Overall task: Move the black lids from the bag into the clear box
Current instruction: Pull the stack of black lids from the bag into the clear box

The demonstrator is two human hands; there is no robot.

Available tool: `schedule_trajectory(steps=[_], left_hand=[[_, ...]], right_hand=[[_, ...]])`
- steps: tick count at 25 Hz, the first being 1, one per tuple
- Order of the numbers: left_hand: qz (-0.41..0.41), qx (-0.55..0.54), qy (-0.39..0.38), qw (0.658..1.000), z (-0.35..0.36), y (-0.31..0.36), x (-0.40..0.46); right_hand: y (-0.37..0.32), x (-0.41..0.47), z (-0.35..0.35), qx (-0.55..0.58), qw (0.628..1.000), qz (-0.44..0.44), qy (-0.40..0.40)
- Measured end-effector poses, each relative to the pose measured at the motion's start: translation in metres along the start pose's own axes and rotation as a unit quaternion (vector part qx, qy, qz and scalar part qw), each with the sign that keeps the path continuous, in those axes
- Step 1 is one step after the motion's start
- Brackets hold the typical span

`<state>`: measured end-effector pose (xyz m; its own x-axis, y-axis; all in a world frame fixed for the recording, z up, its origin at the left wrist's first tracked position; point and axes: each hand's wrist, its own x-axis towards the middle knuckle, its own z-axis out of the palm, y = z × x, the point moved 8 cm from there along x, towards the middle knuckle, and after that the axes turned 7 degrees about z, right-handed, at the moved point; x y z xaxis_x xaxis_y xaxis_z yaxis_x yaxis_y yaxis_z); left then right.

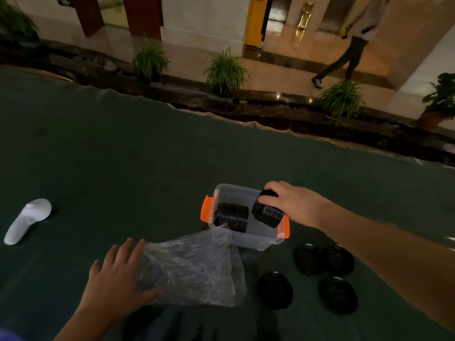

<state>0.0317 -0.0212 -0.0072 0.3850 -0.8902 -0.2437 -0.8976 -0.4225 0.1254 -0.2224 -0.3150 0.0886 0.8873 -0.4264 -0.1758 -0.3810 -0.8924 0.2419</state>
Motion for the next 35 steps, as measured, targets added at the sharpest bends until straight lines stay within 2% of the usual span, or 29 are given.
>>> schedule_trajectory(steps=[7, 13, 23, 29, 35], left_hand=[[0.03, -0.041, 0.048, 0.998, -0.019, 0.018, -0.006], [0.066, -0.039, 0.041, 0.996, -0.013, 0.037, 0.001], [0.15, -0.03, 0.057, 0.987, -0.018, 0.086, 0.036], [0.179, -0.021, 0.05, 0.982, -0.016, 0.101, 0.038], [0.205, -0.011, 0.042, 0.978, -0.016, 0.117, 0.043]], right_hand=[[-0.003, 0.037, 0.074, -0.021, 0.994, -0.012, -0.109], [-0.01, 0.057, 0.11, -0.037, 0.982, -0.041, -0.182], [-0.023, 0.081, 0.106, -0.012, 0.992, -0.041, -0.122], [-0.019, 0.075, 0.104, -0.007, 0.99, 0.017, -0.137], [-0.018, 0.043, 0.09, 0.029, 0.988, 0.025, -0.149]])
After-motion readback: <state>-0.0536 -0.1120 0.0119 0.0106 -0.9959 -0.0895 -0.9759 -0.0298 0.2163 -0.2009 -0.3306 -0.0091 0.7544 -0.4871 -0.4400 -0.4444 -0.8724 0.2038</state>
